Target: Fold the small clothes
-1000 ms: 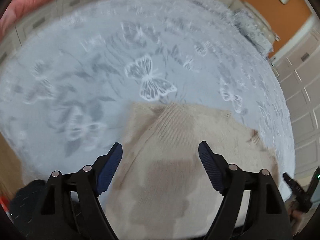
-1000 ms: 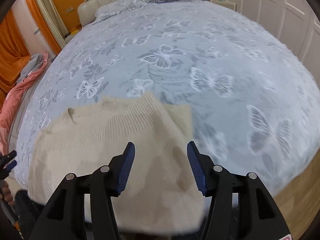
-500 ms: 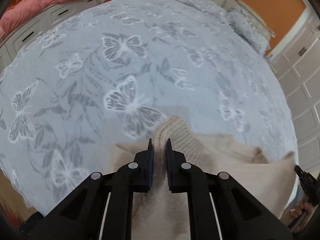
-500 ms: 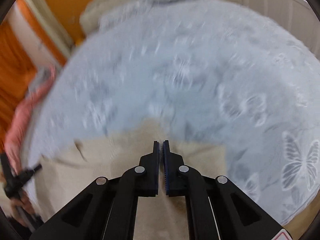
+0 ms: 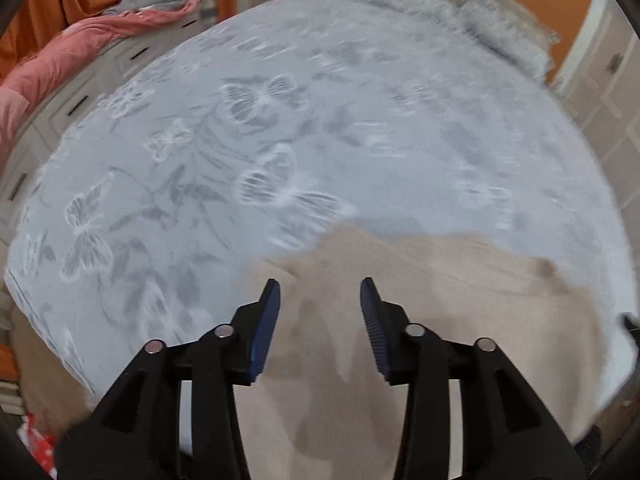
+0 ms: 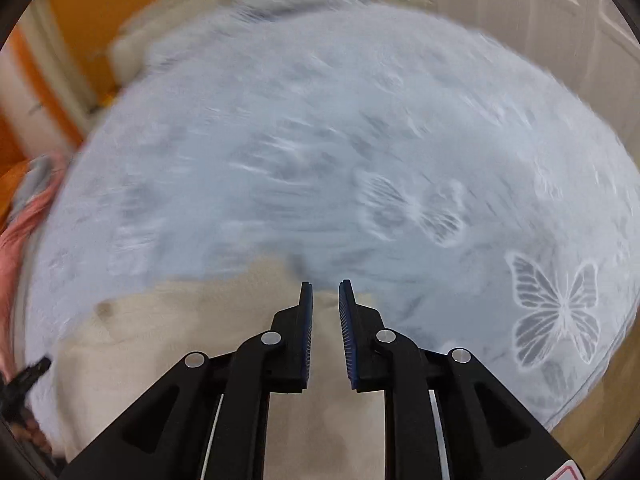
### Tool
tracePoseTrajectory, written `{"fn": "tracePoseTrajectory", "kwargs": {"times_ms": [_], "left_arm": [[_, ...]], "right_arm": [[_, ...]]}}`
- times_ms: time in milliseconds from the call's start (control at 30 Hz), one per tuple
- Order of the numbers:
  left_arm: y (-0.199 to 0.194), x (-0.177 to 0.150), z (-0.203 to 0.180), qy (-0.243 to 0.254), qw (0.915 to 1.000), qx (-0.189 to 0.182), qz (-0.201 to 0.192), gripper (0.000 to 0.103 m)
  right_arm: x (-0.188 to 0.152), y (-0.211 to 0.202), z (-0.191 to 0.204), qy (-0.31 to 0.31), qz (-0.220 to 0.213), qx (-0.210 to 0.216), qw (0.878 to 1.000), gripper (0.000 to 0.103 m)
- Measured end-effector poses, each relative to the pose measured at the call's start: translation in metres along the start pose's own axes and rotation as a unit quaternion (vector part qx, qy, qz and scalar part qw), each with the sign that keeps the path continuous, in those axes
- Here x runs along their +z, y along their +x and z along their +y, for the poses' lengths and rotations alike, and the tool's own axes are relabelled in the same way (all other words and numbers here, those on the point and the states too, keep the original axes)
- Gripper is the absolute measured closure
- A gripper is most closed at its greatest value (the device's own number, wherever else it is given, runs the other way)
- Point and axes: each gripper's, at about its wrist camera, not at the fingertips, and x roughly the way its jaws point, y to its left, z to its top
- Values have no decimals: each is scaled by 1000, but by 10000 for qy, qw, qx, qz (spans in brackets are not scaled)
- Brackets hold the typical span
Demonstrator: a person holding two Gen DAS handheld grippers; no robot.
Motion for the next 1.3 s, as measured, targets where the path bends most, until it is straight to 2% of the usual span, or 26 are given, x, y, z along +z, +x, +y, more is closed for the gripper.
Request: {"fn": "tracePoseTrajectory", "kwargs": {"times_ms": [67, 100, 167, 200, 267, 333, 433, 467, 500, 533, 600, 633, 700, 733, 800, 900, 967, 1067, 1133, 1233, 1300], "left_arm": [[-11, -28, -29, 139, 9991, -364, 178, 54], [-10, -44, -45, 283, 9979, -473, 353, 54], [0, -73, -66, 598, 9952, -407, 652, 54], [5, -79, -71, 665, 9946, -318, 736, 54], [12, -97, -64, 687, 9940, -61, 849, 54], [8, -101, -45, 655, 9946, -31, 806, 52], [5, -101, -7, 515, 9946, 342, 837, 49], [3, -102, 3, 417, 9948, 378, 850, 50], [1, -103, 17, 230, 9957, 293, 853, 51], [1, -105, 23, 96, 9962, 195, 843, 51], [-3, -107, 25, -5, 9966, 155, 811, 51], [-4, -107, 23, 23, 9966, 207, 801, 51], [-15, -107, 17, -12, 9971, 272, 710, 50], [-22, -108, 15, -104, 9977, 238, 621, 47], [-37, -107, 21, -381, 9983, 90, 424, 41], [-43, -100, 42, -710, 9969, 178, 290, 40], [-38, -95, 58, -910, 9945, 313, 404, 40], [-29, -88, 83, -1332, 9896, 133, 530, 39], [-16, -84, 93, -1515, 9863, 65, 647, 33], [14, -83, 103, -1783, 9792, -128, 955, 30], [28, -84, 102, -1830, 9774, -107, 1051, 21]], "right_arm": [[-31, 2, 47, -484, 372, 557, 9966, 86], [-54, 10, 76, -728, 732, 925, 9904, 86], [-92, 26, 117, -1002, 1257, 1412, 9768, 87], [-112, 34, 135, -1171, 1467, 1464, 9713, 89], [-132, 41, 141, -1287, 1565, 1341, 9700, 96], [-134, 40, 117, -1051, 1526, 1184, 9755, 102], [-114, 30, 40, -189, 1457, 815, 9858, 103], [-111, 24, 12, 14, 1422, 487, 9886, 103], [-109, 18, -12, 68, 1368, -103, 9905, 103], [-109, 16, -29, 180, 1346, -294, 9903, 103], [-108, 7, -67, 997, 1430, -129, 9846, 103], [-108, 3, -68, 1059, 1414, -152, 9842, 103], [-107, -7, -56, 809, 1202, -446, 9884, 102], [-106, -16, -38, 582, 1083, -443, 9914, 89], [-104, -20, -16, 357, 1020, -93, 9941, 90], [-107, -23, 47, -323, 1058, 435, 9929, 90], [-112, -13, 74, -573, 1162, 588, 9898, 90], [-112, 10, 101, -739, 1380, 735, 9849, 90], [-111, 23, 112, -854, 1487, 698, 9827, 90], [-114, 61, 119, -957, 1984, 520, 9740, 91], [-117, 72, 118, -905, 1965, 557, 9747, 93]]}}
